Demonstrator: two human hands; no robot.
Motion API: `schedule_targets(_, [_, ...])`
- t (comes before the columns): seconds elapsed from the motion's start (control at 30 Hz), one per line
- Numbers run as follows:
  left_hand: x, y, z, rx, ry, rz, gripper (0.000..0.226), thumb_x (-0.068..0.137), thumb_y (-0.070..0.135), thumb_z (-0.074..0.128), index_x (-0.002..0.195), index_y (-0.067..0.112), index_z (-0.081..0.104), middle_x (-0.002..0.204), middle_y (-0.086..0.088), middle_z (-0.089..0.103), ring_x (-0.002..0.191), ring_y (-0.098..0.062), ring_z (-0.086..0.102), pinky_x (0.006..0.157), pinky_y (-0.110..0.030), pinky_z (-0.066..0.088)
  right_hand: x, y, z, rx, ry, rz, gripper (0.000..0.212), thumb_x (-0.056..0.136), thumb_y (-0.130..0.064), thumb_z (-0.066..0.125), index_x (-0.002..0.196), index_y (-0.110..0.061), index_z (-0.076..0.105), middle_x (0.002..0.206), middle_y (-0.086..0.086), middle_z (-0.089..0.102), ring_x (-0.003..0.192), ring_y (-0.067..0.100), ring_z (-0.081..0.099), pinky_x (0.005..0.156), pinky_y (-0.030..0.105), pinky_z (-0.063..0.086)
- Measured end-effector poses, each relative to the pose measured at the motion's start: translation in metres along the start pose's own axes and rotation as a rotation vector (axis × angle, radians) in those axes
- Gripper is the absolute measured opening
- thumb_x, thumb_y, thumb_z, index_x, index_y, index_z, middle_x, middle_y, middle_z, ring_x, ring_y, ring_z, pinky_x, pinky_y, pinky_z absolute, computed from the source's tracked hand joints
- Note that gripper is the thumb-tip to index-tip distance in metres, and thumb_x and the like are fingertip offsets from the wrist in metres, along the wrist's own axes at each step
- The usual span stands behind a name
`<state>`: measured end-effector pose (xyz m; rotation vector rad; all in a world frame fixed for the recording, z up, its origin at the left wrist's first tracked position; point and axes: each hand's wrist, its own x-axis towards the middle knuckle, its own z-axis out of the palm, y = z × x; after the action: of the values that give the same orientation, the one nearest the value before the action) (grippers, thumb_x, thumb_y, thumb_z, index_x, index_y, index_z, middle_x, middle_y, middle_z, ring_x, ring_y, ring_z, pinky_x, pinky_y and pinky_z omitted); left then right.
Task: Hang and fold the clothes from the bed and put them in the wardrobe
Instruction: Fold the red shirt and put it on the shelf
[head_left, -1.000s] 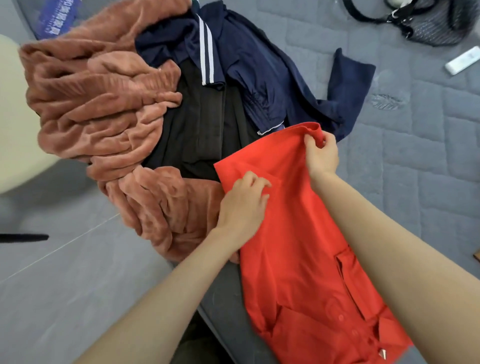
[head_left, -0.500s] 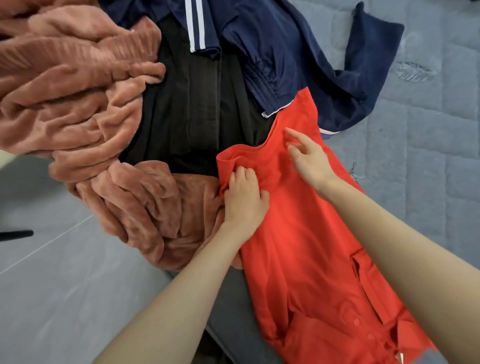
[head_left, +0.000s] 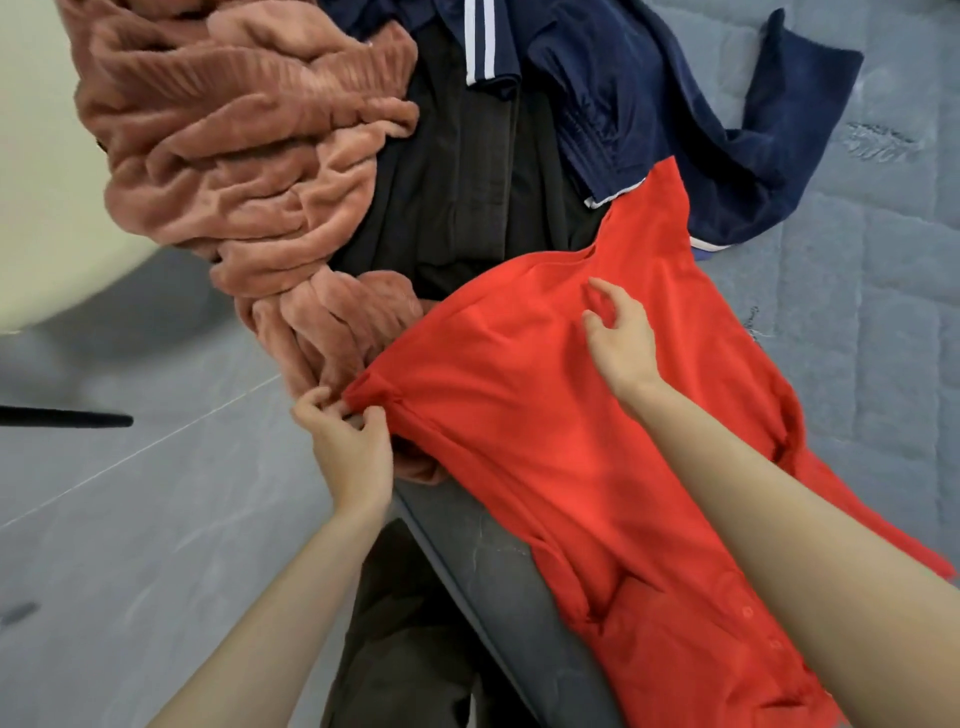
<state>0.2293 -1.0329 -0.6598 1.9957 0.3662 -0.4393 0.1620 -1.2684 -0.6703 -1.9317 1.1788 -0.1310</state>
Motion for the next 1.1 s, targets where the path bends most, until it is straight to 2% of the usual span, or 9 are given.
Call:
schedule_targets(0.13, [-0.045, -0.004, 0.020, 0.387, -0.019, 0.431, 0.066, 0.078, 0.005, 0.061, 0.137, 0.009, 0.031, 0.149, -0.018, 0.023, 0.138, -0.033, 0.026, 0.114, -0.049, 0.022, -0.045, 0.024, -0.016, -0.006, 0.033, 0.000, 0.035, 0.087, 0.003, 0.053, 0.119, -0.007, 0.062, 0.122, 0.013, 0.059, 0.117, 0.029, 0.052, 0.106, 0.037, 0.036])
schedule_targets(0.23, [-0.095, -0.010, 0.045, 0.527, -0.129, 0.648, 0.067, 0.079, 0.002, 0.059, 0.140, 0.013, 0.031, 0.155, -0.021, 0.006, 0.145, -0.037, 0.003, 0.114, -0.054, 0.001, -0.078, 0.056, -0.042, -0.024, 0.081, 0.021, 0.033, 0.084, 0.005, 0.053, 0.112, -0.006, 0.065, 0.115, 0.014, 0.062, 0.111, 0.030, 0.055, 0.102, 0.036, 0.038])
schedule_targets(0.37, [-0.173, -0.038, 0.078, 0.594, -0.358, 0.810, 0.055, 0.081, 0.014, 0.060, 0.133, 0.017, 0.042, 0.152, -0.015, 0.018, 0.143, -0.034, 0.010, 0.115, -0.057, 0.007, -0.120, 0.112, -0.091, -0.076, 0.137, 0.110, 0.033, 0.081, 0.004, 0.053, 0.108, -0.009, 0.066, 0.113, 0.014, 0.063, 0.105, 0.031, 0.055, 0.099, 0.041, 0.039])
schedule_targets(0.5, [-0.259, -0.086, 0.096, 0.751, -0.638, 0.891, 0.062, 0.070, 0.040, 0.063, 0.128, 0.021, 0.050, 0.146, -0.013, 0.032, 0.137, -0.033, 0.026, 0.111, -0.061, 0.020, -0.163, 0.175, -0.146, -0.205, 0.224, 0.215, 0.033, 0.081, 0.000, 0.055, 0.110, -0.011, 0.065, 0.117, 0.015, 0.060, 0.111, 0.034, 0.050, 0.102, 0.037, 0.031])
schedule_targets(0.63, [-0.314, -0.139, 0.104, 1.037, -0.786, 0.844, 0.101, 0.049, 0.064, 0.071, 0.136, 0.020, 0.044, 0.144, -0.014, 0.040, 0.134, -0.035, 0.039, 0.103, -0.065, 0.031, -0.191, 0.230, -0.179, -0.254, 0.399, 0.443, 0.046, 0.085, -0.018, 0.062, 0.129, -0.014, 0.050, 0.140, 0.014, 0.041, 0.127, 0.038, 0.034, 0.104, 0.037, 0.022])
schedule_targets(0.77, [-0.338, -0.177, 0.106, 1.217, -0.788, 0.751, 0.137, 0.043, 0.070, 0.074, 0.150, 0.016, 0.007, 0.157, -0.021, 0.009, 0.144, -0.041, 0.012, 0.110, -0.065, 0.016, -0.199, 0.262, -0.184, -0.054, 0.339, 0.826, 0.093, 0.080, -0.050, 0.069, 0.150, -0.022, 0.015, 0.156, 0.010, 0.016, 0.137, 0.043, 0.019, 0.111, 0.051, 0.021])
schedule_targets(0.87, [-0.344, -0.190, 0.109, 1.291, -0.778, 0.760, 0.142, 0.048, 0.069, 0.072, 0.152, 0.012, -0.007, 0.155, -0.026, -0.008, 0.143, -0.045, -0.005, 0.112, -0.064, 0.007, -0.194, 0.277, -0.185, -0.024, 0.365, 0.909, 0.109, 0.069, -0.063, 0.072, 0.149, -0.013, 0.019, 0.152, 0.015, 0.023, 0.139, 0.039, 0.021, 0.111, 0.052, 0.021])
schedule_targets(0.97, [-0.346, -0.193, 0.115, 1.266, -0.765, 0.777, 0.131, 0.058, 0.058, 0.072, 0.150, 0.008, -0.007, 0.154, -0.027, -0.015, 0.142, -0.046, -0.011, 0.113, -0.063, 0.004, -0.185, 0.289, -0.187, 0.105, 0.429, 0.835, 0.098, 0.060, -0.064, 0.078, 0.131, -0.007, 0.041, 0.134, 0.014, 0.050, 0.128, 0.032, 0.044, 0.102, 0.039, 0.036])
schedule_targets(1.1, [-0.351, -0.187, 0.117, 1.213, -0.711, 0.785, 0.098, 0.072, 0.025, 0.074, 0.149, 0.004, 0.018, 0.153, -0.029, 0.010, 0.141, -0.047, 0.013, 0.112, -0.058, 0.022, -0.180, 0.289, -0.186, 0.085, 0.326, 0.729, 0.047, 0.065, -0.053, 0.080, 0.075, -0.016, 0.052, 0.089, 0.006, 0.063, 0.101, 0.030, 0.060, 0.071, 0.031, 0.038])
